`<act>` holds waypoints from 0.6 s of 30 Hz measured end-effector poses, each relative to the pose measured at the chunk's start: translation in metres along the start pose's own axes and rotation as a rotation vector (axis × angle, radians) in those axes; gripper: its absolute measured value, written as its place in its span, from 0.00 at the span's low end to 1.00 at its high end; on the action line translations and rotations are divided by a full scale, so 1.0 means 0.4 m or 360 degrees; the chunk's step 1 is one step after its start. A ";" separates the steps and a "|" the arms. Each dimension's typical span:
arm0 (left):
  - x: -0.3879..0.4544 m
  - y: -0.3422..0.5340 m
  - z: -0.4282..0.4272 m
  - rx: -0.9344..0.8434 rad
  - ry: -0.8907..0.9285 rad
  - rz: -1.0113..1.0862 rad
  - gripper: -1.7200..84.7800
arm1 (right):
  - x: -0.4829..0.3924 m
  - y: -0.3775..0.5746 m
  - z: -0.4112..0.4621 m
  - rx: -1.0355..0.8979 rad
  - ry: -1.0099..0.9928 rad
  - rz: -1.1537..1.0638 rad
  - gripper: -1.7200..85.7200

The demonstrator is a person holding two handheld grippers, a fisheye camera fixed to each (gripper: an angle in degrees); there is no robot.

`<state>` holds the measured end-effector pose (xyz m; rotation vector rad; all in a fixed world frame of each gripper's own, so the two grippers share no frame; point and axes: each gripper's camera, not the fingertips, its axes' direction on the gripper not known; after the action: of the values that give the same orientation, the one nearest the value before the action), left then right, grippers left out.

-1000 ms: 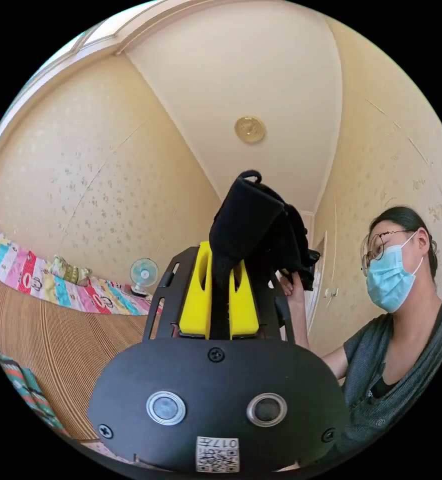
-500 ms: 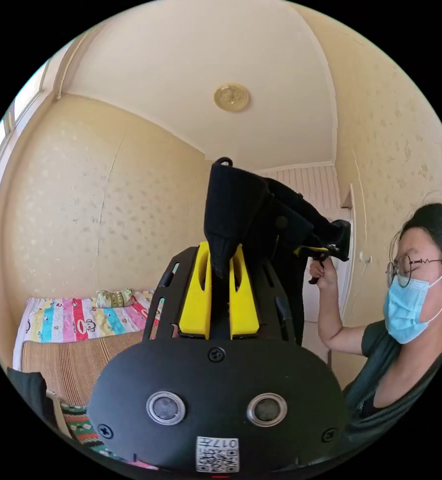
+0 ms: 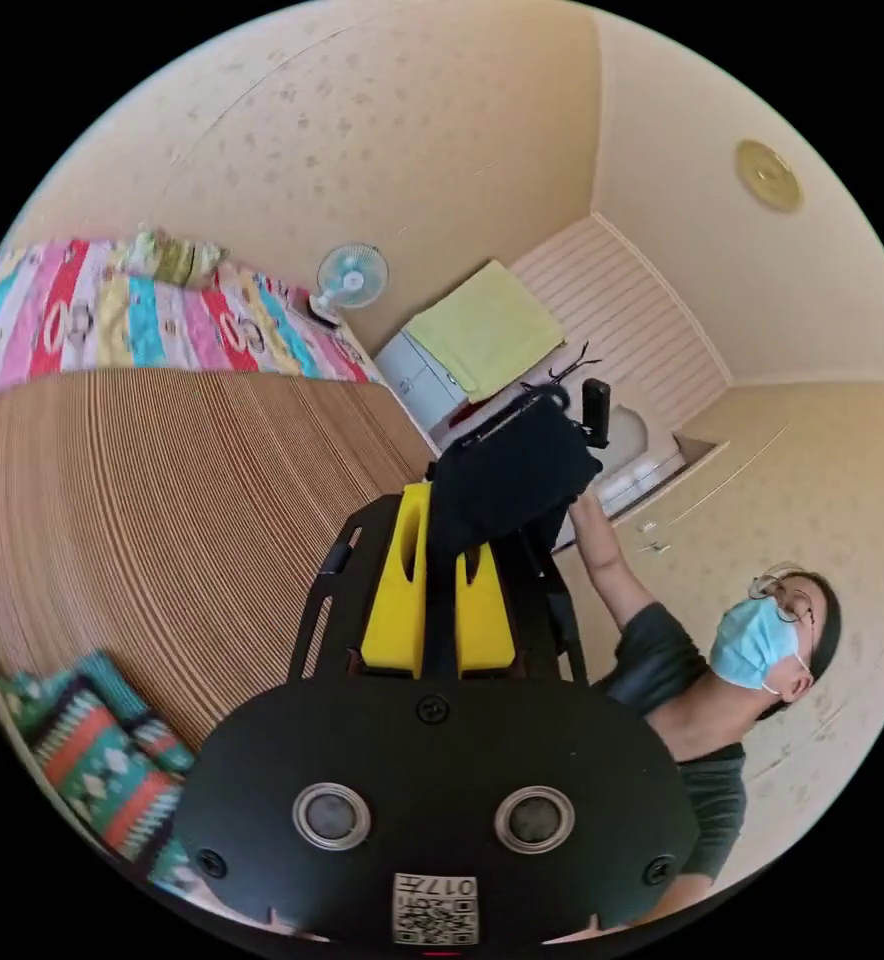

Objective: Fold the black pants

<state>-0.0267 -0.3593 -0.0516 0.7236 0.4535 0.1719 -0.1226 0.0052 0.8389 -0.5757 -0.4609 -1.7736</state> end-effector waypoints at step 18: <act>-0.780 0.537 0.800 -0.1021 -0.0349 -0.0477 0.20 | 0.297 0.451 1.212 -0.0656 -0.0153 0.0670 0.08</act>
<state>-0.1575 -0.4870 0.4093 0.0385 0.2661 -0.0478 0.0959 0.1465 1.3015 -0.9731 -0.0241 -1.4400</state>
